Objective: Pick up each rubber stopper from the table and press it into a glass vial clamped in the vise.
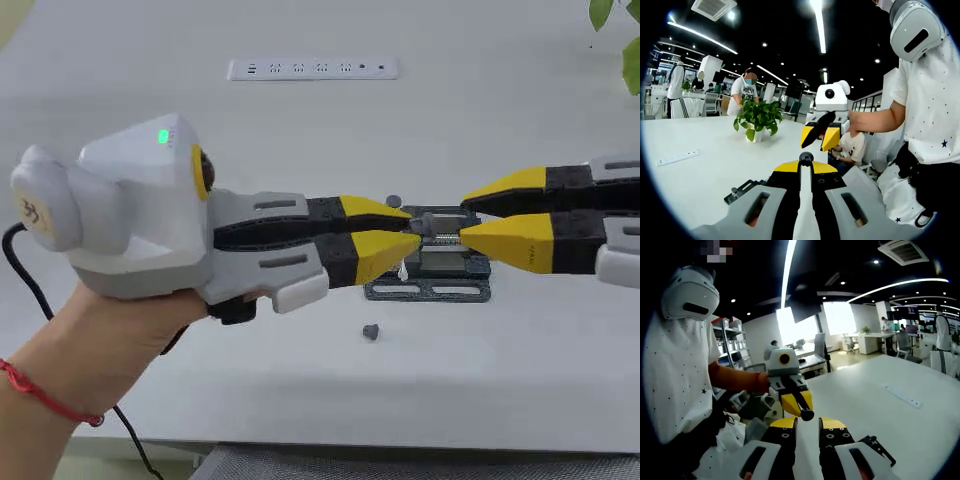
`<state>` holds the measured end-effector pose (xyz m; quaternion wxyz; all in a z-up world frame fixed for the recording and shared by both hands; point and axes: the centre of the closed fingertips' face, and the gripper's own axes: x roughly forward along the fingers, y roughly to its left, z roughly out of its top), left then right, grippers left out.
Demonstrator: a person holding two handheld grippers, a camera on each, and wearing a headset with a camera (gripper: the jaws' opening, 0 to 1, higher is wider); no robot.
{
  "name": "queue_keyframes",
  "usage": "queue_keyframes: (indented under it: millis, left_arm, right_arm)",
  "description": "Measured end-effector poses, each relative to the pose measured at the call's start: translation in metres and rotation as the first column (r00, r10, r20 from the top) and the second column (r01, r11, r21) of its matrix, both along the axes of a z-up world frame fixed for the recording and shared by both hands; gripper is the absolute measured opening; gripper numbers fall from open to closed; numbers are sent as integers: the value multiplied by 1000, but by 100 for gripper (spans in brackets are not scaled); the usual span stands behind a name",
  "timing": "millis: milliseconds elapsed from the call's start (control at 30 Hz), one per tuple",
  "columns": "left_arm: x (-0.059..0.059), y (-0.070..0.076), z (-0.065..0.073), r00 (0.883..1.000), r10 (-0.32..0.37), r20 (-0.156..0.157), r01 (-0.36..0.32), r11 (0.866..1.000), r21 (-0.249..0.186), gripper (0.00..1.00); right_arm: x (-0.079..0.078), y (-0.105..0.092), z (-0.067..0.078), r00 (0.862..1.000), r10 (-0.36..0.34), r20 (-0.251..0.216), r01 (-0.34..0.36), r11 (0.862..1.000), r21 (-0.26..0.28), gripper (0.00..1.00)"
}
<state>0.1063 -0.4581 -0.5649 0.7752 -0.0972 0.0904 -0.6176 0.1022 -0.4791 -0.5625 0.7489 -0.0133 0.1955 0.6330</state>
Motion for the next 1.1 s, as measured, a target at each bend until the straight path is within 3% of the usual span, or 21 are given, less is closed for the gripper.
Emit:
queue_keyframes:
  millis: [200, 533, 1100]
  left_arm:
    - [-9, -4, 11, 998, -51, -31, 49, 997, -56, 3]
    - [-15, -5, 20, 995, -82, -61, 75, 990, -119, 3]
    - [-21, -7, 25, 988, -119, -96, 103, 981, -163, 3]
  right_arm:
    - [-9, 5, 6, 998, 57, -18, -56, 998, 32, 12]
    - [-13, 12, 9, 996, 89, -14, -88, 995, 50, 12]
    - [-19, 15, 19, 993, 118, -13, -117, 989, 92, 7]
